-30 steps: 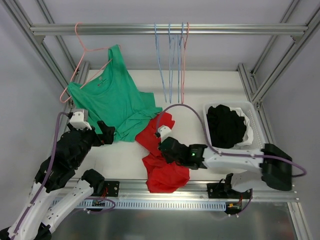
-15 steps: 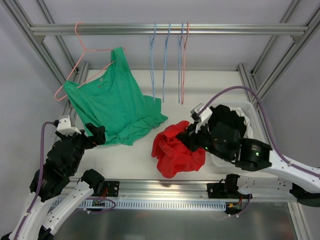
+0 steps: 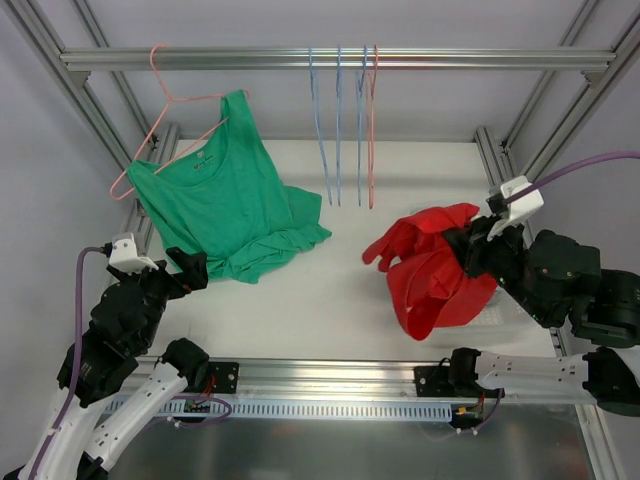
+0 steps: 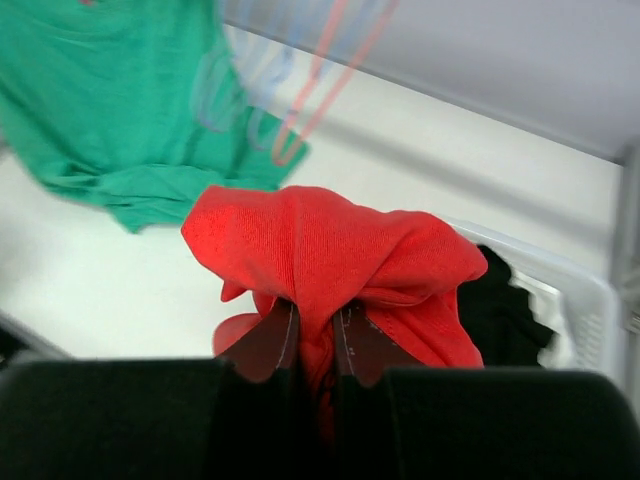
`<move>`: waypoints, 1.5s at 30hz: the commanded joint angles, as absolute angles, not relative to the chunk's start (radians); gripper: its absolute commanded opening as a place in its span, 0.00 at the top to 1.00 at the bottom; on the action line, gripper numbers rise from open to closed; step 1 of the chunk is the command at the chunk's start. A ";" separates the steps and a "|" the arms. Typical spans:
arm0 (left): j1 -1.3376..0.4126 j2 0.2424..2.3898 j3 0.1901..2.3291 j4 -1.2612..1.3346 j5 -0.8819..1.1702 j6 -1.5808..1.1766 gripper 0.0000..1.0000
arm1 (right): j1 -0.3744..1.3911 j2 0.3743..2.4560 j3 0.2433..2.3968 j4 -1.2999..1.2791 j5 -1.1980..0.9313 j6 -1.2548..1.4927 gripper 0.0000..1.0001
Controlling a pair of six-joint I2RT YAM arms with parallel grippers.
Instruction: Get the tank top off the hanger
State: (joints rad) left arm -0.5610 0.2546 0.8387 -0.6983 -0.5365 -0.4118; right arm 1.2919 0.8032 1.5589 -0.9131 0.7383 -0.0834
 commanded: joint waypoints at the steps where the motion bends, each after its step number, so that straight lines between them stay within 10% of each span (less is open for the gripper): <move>1: -0.551 0.245 0.841 -0.706 -0.561 -0.430 0.01 | 1.275 0.822 1.608 -1.041 0.991 -0.094 1.00; 8: -0.551 0.239 0.841 -0.706 -0.555 -0.433 0.01 | 1.180 0.882 1.713 -1.045 1.151 -0.207 1.00; 16: -0.551 0.230 0.838 -0.707 -0.545 -0.434 0.01 | 0.427 0.967 1.516 -0.869 0.461 -0.230 1.00; 24: -0.549 0.242 0.839 -0.706 -0.526 -0.431 0.01 | 0.120 1.028 1.241 -0.698 0.255 -0.229 1.00; 37: -0.549 0.296 0.900 -0.722 -0.546 -0.426 0.01 | 0.041 1.362 0.810 -0.449 0.110 -0.005 1.00; 40: -0.549 0.418 1.004 -0.767 -0.560 -0.423 0.01 | 0.037 1.306 0.853 -0.501 0.101 0.023 0.78; 44: -0.551 0.609 1.193 -0.795 -0.542 -0.399 0.01 | 0.035 1.151 0.977 -0.619 0.162 0.026 0.01; 45: -0.551 0.668 1.233 -0.796 -0.541 -0.394 0.01 | 0.037 1.125 1.011 -0.650 0.179 0.022 0.01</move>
State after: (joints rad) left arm -0.5610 0.5594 1.1175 -0.7910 -0.5350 -0.4103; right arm 0.0433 1.2293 0.8925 -0.5522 0.1280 0.0006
